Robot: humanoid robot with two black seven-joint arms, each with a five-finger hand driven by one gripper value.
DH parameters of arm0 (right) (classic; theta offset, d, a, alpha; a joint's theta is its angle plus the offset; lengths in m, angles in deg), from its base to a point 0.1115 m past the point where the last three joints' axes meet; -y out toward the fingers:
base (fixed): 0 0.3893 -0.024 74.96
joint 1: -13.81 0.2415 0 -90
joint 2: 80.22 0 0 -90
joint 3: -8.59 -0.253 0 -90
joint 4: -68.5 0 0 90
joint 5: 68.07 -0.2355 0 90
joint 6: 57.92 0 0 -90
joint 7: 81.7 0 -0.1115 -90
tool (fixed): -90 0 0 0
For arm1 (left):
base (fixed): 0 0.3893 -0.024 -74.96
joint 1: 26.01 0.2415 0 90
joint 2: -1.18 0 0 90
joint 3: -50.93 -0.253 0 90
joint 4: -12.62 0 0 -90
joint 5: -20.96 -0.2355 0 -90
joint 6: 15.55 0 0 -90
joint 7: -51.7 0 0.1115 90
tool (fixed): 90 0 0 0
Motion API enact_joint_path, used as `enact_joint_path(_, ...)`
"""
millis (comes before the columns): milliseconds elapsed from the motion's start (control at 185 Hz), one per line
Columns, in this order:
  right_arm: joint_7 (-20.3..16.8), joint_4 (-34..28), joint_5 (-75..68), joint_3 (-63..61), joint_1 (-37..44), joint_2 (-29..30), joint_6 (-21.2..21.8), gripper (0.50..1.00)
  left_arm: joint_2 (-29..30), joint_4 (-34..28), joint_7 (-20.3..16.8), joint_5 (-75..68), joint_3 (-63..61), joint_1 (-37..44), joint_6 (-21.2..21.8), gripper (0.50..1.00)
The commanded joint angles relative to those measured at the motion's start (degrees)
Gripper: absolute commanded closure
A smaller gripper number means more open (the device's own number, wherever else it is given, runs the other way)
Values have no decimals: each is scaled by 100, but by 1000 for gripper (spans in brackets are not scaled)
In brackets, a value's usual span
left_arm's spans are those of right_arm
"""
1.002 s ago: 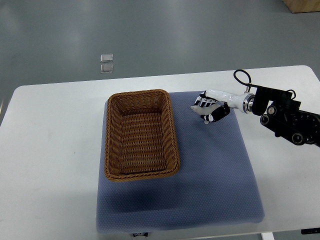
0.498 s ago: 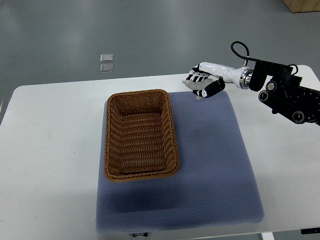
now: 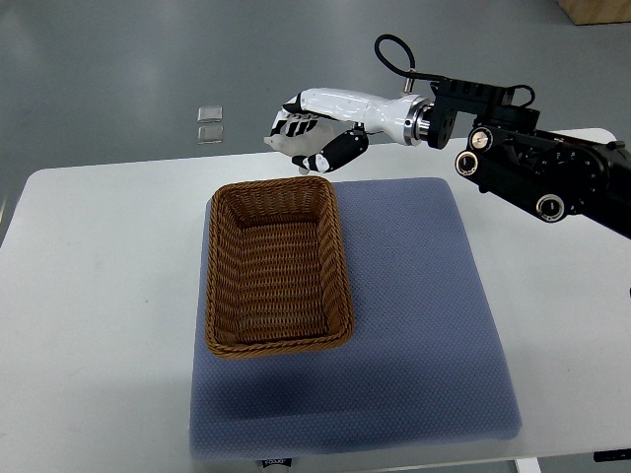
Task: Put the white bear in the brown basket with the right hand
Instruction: 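Carry the held bear with the right hand over the wicker basket, then open the right hand to drop the bear into the basket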
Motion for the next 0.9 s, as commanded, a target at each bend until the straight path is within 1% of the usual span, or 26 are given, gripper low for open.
enact_joint_path(0, 30, -178, 12, 200, 81, 145, 4, 1000, 0, 0, 0, -1, 0, 6, -1, 500)
enact_joint_path(135, 30, -231, 56, 604, 63, 496, -22, 1000, 0, 0, 0, -1, 0, -3, -1, 500)
enact_joint_path(292, 12, -178, 267, 1044, -60, 760, -119, 1000, 0, 0, 0, -1, 0, 6, -1, 500)
enact_joint_path(363, 12, -160, 267, 1061, -139, 786, -198, 1000, 0, 0, 0, -1, 0, -3, -1, 500)
enact_joint_path(682, 12, -134, 258, 1044, -139, 698, -207, 996, 0, 0, 0, -1, 0, -3, -1, 500)
enact_joint_path(688, 12, -125, 258, 1044, -139, 698, -207, 965, 0, 0, 0, -1, 0, 6, -1, 500)
enact_joint_path(693, 12, -125, 258, 1044, -139, 698, -207, 965, 0, 0, 0, -1, 0, 6, -1, 500)
enact_joint_path(699, 12, -125, 258, 1044, -139, 698, -207, 926, 0, 0, 0, -1, 0, -3, -1, 500)
enact_joint_path(704, 12, -125, 258, 1044, -139, 698, -207, 926, 0, 0, 0, -1, 0, -3, -1, 500)
enact_joint_path(709, 12, -116, 258, 1035, -139, 698, -207, 879, 0, 0, 0, -1, 0, 6, -1, 500)
enact_joint_path(715, 12, -116, 258, 1035, -139, 698, -207, 879, 0, 0, 0, -1, 0, 6, -1, 500)
enact_joint_path(720, 12, -116, 249, 1035, -139, 707, -207, 822, 0, 0, 0, -1, 0, 6, -1, 500)
enact_joint_path(726, 12, -116, 249, 1035, -139, 707, -207, 822, 0, 0, 0, -1, 0, 6, -1, 500)
enact_joint_path(731, 12, -99, 249, 1026, -139, 707, -207, 757, 0, 0, 0, -1, 0, -3, -1, 500)
enact_joint_path(736, 12, -99, 249, 1026, -139, 707, -207, 756, 0, 0, 0, -1, 0, -3, -1, 500)
enact_joint_path(742, 3, -73, 240, 1018, -139, 716, -216, 684, 0, 0, 0, -1, 0, 6, -1, 500)
enact_joint_path(747, 3, -72, 240, 1017, -139, 716, -216, 683, 0, 0, 0, -1, 0, 6, -1, 500)
enact_joint_path(753, 3, -55, 232, 1000, -139, 725, -216, 618, 0, 0, 0, -1, 0, -3, -1, 500)
enact_joint_path(758, 3, -55, 231, 1000, -139, 725, -216, 617, 0, 0, 0, -1, 0, -3, -1, 500)
enact_joint_path(764, -5, -29, 214, 982, -148, 733, -216, 571, 0, 0, 0, -1, 0, 6, -1, 500)
enact_joint_path(769, -5, -28, 214, 982, -148, 734, -216, 570, 0, 0, 0, -1, 0, 6, -1, 500)
enact_joint_path(774, -5, -2, 205, 974, -148, 734, -216, 558, 0, 0, 0, -1, 0, 6, -1, 500)
enact_joint_path(894, -14, 130, 161, 956, -157, 742, -207, 560, 0, 0, 0, 8, 0, -3, -1, 500)
